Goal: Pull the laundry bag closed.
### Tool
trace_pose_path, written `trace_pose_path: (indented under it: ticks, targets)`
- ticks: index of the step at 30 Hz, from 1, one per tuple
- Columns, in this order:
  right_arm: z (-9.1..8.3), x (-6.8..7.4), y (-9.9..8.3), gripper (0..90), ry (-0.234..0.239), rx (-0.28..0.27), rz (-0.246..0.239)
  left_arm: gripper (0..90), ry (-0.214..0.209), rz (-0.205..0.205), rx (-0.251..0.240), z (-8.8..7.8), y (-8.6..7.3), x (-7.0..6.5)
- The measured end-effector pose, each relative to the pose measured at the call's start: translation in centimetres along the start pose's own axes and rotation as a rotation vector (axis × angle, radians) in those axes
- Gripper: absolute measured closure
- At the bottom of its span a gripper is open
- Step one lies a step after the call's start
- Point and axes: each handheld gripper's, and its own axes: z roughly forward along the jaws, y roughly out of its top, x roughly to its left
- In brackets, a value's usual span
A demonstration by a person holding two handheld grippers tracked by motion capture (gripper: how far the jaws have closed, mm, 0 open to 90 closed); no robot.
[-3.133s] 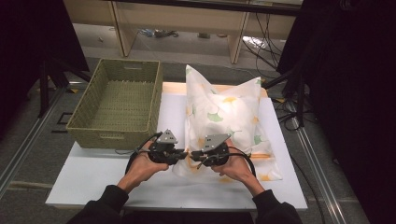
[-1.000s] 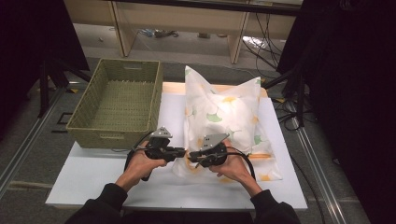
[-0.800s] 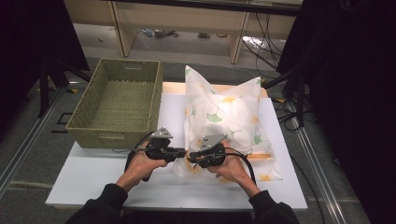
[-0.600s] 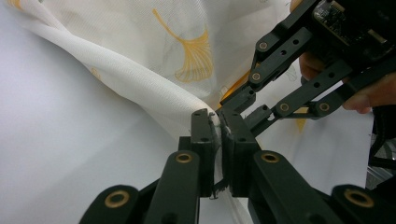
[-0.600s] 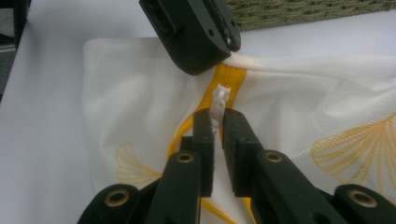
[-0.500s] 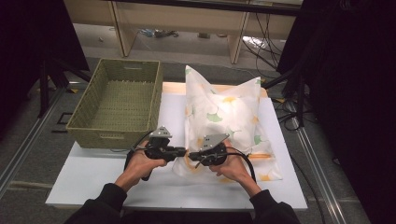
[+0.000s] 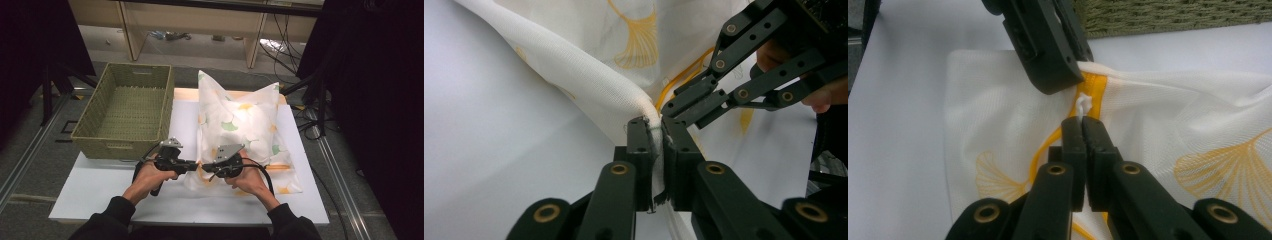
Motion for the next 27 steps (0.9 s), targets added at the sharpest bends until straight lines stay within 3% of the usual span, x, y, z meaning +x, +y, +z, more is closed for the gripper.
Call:
trace_pose_path:
  ticks: [5, 8, 9, 10, 11, 13, 16, 22, 25, 26, 27]
  targets:
    - [0.10, -0.12, -0.16, 86.8, 0.008, -0.015, 0.046, 84.7, 0.004, 0.026, -0.022, -0.34, 0.44, -0.49]
    - [0.03, -0.28, -0.07, 86.4, 0.002, -0.031, 0.021, 84.7, -0.003, 0.050, -0.025, -0.47, 0.64, -0.72]
    - [-0.01, -0.05, -0.07, 86.4, 0.008, -0.023, 0.055, 84.7, -0.002, 0.049, -0.028, -0.47, 0.64, -0.74]
    - [0.05, -0.25, -0.03, 86.4, 0.014, -0.042, 0.030, 84.6, -0.003, 0.041, -0.031, -0.43, 0.62, -0.77]
    - [-0.09, -0.11, -0.05, 86.5, 0.012, -0.038, 0.067, 84.7, 0.000, 0.044, -0.031, -0.43, 0.59, -0.74]
    - [0.01, -0.36, -0.10, 86.2, 0.016, -0.054, 0.048, 84.6, -0.005, 0.036, -0.034, -0.42, 0.56, -0.71]
    - [0.08, -0.40, -0.24, 85.9, 0.027, -0.058, 0.080, 84.6, -0.007, 0.036, -0.039, -0.36, 0.57, -0.80]
    - [-0.06, -0.31, -0.12, 90.0, 0.014, -0.062, 0.066, 84.6, -0.012, 0.047, -0.030, -0.45, 0.58, -0.73]
    - [-0.18, -0.26, 0.05, 90.0, 0.007, -0.045, 0.027, 84.6, -0.007, 0.047, -0.033, -0.39, 0.52, -0.80]
    - [-0.25, 0.05, 0.07, 90.0, -0.007, -0.042, 0.048, 84.6, -0.009, 0.042, -0.037, -0.37, 0.53, -0.80]
    - [-0.31, -0.03, 0.19, 90.0, 0.004, -0.036, 0.027, 84.2, -0.006, 0.044, -0.032, -0.42, 0.53, -0.72]
